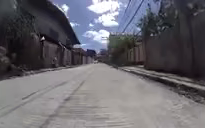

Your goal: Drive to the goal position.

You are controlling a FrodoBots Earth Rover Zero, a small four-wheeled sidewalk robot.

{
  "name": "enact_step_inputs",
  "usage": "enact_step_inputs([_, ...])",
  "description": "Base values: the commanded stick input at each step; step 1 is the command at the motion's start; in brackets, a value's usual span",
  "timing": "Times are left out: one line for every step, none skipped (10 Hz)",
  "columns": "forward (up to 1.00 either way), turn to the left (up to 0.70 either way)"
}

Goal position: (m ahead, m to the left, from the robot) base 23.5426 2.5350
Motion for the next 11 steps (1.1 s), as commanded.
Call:
enact_step_inputs([1.00,0.00])
enact_step_inputs([1.00,0.00])
enact_step_inputs([1.00,0.00])
enact_step_inputs([1.00,0.00])
enact_step_inputs([1.00,0.00])
enact_step_inputs([1.00,0.00])
enact_step_inputs([1.00,0.00])
enact_step_inputs([1.00,0.00])
enact_step_inputs([1.00,0.00])
enact_step_inputs([1.00,0.00])
enact_step_inputs([1.00,0.00])
